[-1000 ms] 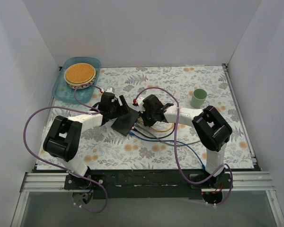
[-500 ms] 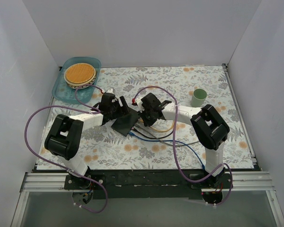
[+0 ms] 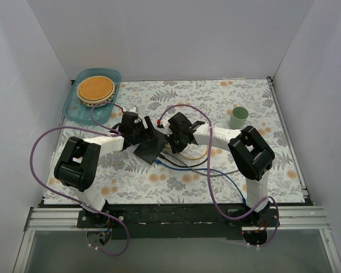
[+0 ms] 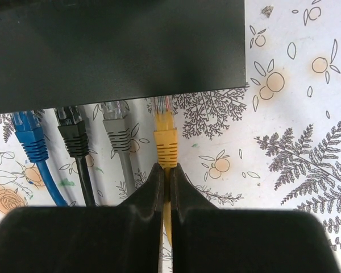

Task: Insert the plug into the switch port

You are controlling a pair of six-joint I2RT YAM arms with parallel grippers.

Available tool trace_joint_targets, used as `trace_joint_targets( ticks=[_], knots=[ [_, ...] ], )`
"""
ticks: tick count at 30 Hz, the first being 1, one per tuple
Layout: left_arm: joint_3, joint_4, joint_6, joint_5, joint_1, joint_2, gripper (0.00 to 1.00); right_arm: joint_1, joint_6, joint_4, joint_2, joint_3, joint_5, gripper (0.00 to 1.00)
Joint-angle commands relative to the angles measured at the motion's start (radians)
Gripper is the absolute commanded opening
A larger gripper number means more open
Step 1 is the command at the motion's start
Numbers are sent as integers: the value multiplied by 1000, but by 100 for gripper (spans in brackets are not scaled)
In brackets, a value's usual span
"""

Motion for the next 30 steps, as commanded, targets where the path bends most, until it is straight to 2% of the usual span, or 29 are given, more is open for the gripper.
trace_joint_targets(
  ticks=[1, 12, 17, 23, 30],
  knots=[
    [20, -7, 6, 35, -1, 18, 78, 17, 29, 37, -7, 24, -30, 1],
    [14, 4, 24, 95, -1, 35, 77, 17, 44, 273, -47, -90, 1, 1],
    [3, 16, 29, 126, -1, 30, 75, 17, 73, 306, -44, -119, -10, 1],
    [-28, 74, 23, 235, -1, 24, 73, 17, 95, 439, -65, -185, -22, 1],
    [-69, 139, 5, 334, -1, 6, 68, 17, 99, 485, -64, -196, -37, 1]
  ],
)
